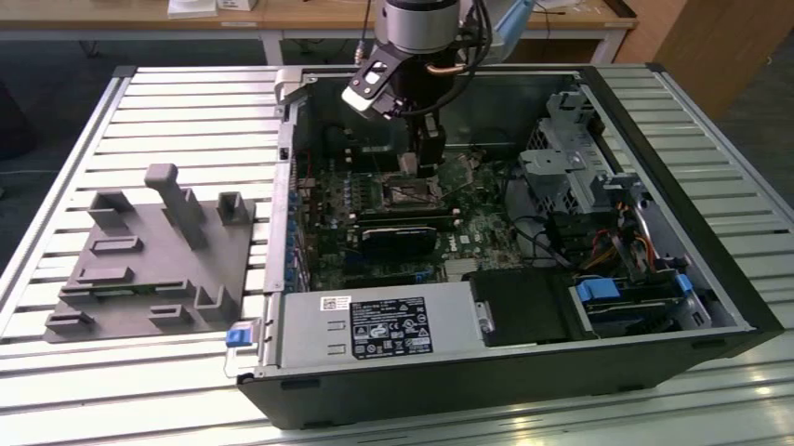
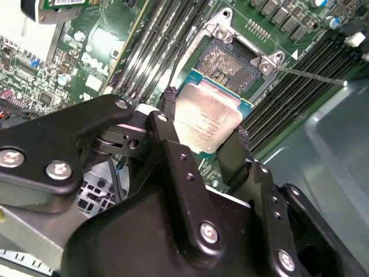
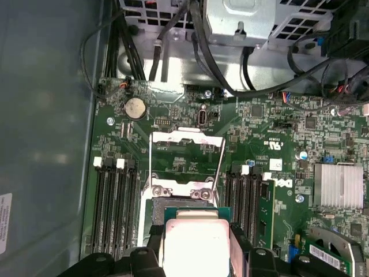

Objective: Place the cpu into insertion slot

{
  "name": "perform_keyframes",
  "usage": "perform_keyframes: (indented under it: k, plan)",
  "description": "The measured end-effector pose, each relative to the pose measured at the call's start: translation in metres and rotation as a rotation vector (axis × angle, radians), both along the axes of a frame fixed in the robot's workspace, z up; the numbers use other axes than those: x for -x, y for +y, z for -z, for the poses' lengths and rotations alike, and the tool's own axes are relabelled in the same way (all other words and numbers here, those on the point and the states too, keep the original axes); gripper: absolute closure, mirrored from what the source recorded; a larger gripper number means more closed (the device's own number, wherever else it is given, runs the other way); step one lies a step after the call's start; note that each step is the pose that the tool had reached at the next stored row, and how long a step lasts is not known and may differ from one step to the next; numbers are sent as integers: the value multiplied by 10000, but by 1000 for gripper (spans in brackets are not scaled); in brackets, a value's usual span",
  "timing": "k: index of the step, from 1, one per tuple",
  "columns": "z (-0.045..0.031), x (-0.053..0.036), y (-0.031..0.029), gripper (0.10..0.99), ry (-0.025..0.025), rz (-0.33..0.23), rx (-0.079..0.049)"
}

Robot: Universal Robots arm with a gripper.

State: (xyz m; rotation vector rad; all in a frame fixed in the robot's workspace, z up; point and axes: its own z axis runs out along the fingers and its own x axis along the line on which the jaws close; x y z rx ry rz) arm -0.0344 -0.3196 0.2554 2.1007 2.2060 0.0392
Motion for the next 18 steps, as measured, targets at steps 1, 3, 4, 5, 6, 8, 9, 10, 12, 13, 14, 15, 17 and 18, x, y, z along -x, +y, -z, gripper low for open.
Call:
perform_keyframes:
  k: [1, 3, 4, 5, 6, 8, 9, 10, 12, 13, 14, 15, 17, 18]
  plan:
    - [10, 7, 2, 549, 0, 0, 0]
    - [26, 16, 6, 549, 0, 0, -1]
    - [37, 17, 7, 549, -1, 0, -2]
    - [53, 19, 10, 549, 0, 0, -1]
    - [70, 19, 13, 549, 0, 0, -1]
    - [104, 22, 21, 549, 1, 4, 0]
    - [119, 22, 26, 549, 0, 12, -1]
    - [133, 22, 30, 549, 0, 20, -1]
    - [156, 22, 34, 549, 0, 28, -1]
    - [163, 27, 34, 549, 0, 30, -2]
    - [170, 30, 34, 549, 0, 30, -1]
    - [177, 34, 34, 549, 0, 30, -1]
    - [198, 45, 36, 549, 0, 31, -1]
    - [210, 50, 39, 549, 0, 32, -1]
